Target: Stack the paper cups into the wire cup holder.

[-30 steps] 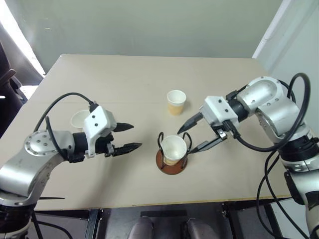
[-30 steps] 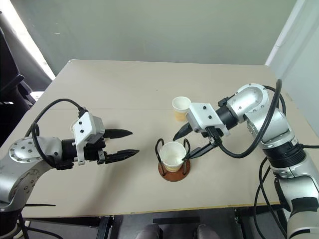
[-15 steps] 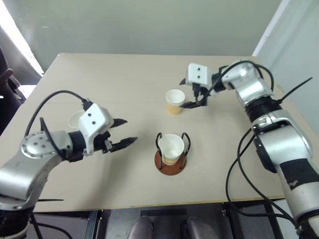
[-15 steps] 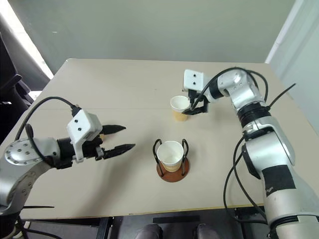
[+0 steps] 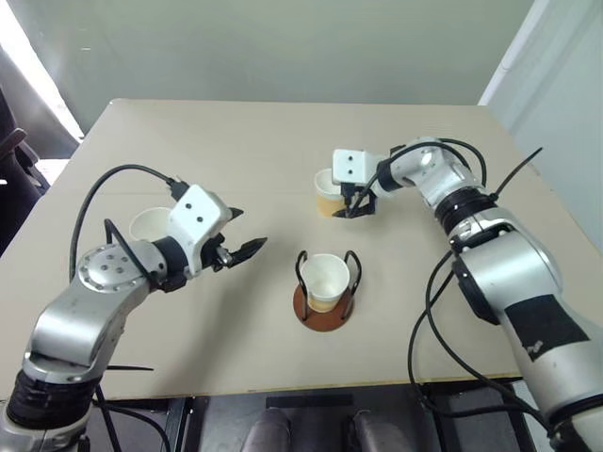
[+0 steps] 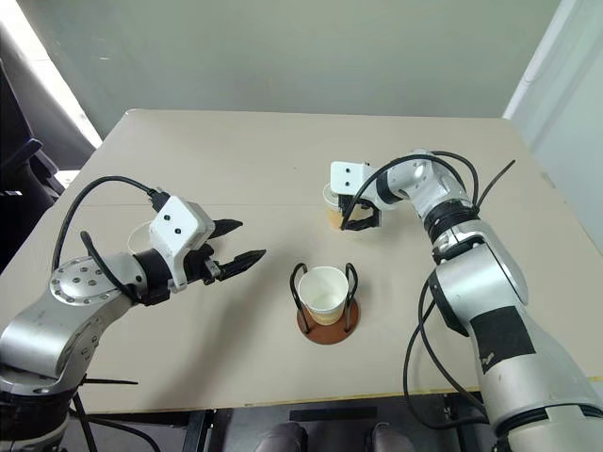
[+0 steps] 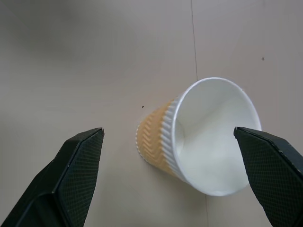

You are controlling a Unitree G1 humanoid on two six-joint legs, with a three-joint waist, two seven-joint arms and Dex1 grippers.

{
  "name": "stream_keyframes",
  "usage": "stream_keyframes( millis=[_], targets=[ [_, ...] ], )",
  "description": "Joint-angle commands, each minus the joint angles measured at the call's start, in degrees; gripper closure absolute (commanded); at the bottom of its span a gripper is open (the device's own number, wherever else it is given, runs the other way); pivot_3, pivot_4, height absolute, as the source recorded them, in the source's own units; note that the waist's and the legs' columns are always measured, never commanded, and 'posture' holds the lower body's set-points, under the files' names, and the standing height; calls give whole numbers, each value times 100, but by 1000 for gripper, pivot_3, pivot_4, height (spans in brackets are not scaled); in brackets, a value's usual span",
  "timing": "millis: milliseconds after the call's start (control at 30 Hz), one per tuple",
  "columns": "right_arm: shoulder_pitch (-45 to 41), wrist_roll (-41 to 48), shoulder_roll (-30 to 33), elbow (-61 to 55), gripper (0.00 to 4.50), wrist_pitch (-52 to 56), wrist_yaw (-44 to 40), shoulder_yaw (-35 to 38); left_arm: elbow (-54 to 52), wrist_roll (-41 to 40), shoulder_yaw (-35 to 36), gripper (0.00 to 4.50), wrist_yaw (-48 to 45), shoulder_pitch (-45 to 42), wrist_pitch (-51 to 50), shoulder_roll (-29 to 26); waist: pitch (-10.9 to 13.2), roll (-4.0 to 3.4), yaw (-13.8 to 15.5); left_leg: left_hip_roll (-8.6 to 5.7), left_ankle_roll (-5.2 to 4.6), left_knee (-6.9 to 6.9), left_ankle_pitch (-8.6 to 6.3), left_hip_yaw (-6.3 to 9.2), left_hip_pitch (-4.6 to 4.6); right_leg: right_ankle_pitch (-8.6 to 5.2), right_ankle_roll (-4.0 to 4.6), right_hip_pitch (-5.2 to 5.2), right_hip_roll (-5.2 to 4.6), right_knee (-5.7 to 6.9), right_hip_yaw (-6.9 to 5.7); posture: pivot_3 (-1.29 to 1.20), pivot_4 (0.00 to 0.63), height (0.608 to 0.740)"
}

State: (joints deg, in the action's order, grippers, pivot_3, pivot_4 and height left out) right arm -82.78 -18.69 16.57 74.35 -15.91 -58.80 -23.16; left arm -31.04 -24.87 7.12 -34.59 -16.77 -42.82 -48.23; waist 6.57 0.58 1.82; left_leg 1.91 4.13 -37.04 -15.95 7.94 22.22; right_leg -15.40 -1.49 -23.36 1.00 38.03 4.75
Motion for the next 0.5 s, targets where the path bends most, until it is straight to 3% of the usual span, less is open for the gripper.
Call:
stream_keyframes(
  millis=[33,133,467,500],
  targets=[
    [-81,-164,-92,32,46,-68,201,11,-404,-80,315,1066,90,113,-137,-22,0,0,-2,0,0,0,0,-2,-1,0,0,0,0,1,0,0,150,740],
    [-19,-438,-149,94,598,-108,493,-118,-555,-104,427,1066,135,220,-270,-29,0,0,-2,2,0,1,0,-3,-1,0,0,0,0,3,0,0,150,740],
    [54,-533,-289,148,4341,-24,448,54,-602,-245,604,1066,127,156,-370,6,0,0,0,2,1,1,-1,-8,-1,1,1,0,0,7,0,0,150,740],
    [38,-493,-270,134,4469,-29,398,95,-583,-273,609,1066,109,117,-358,13,0,0,1,2,1,1,-1,-8,-1,1,1,0,0,7,0,0,150,740]
  ],
)
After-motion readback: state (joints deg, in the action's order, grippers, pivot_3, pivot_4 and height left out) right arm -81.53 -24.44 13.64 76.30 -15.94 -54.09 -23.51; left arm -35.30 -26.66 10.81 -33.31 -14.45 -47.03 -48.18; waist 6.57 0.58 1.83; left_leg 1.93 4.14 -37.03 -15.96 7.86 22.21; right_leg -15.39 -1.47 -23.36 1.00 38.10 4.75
